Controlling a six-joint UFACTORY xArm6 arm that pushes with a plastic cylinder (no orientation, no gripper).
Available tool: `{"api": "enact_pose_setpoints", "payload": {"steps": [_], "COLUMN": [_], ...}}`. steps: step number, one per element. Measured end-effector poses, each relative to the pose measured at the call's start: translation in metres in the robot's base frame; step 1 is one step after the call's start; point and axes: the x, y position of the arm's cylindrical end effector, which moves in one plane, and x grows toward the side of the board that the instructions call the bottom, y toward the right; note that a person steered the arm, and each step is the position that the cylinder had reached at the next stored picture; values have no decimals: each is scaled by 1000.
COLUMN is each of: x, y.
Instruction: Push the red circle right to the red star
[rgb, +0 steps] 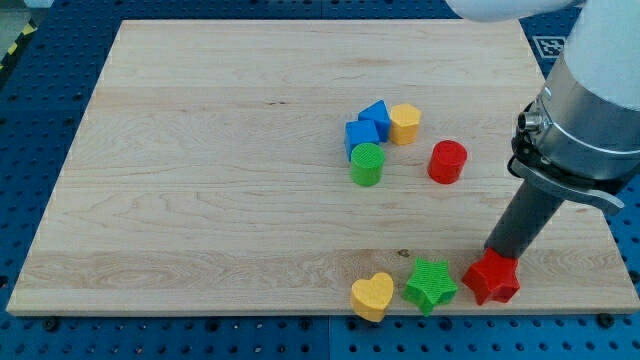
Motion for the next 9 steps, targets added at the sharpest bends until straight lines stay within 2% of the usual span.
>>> {"api": "enact_pose_setpoints", "payload": {"steps": [2,4,9], "x": [1,-45,-45], "y": [3,7,23]}}
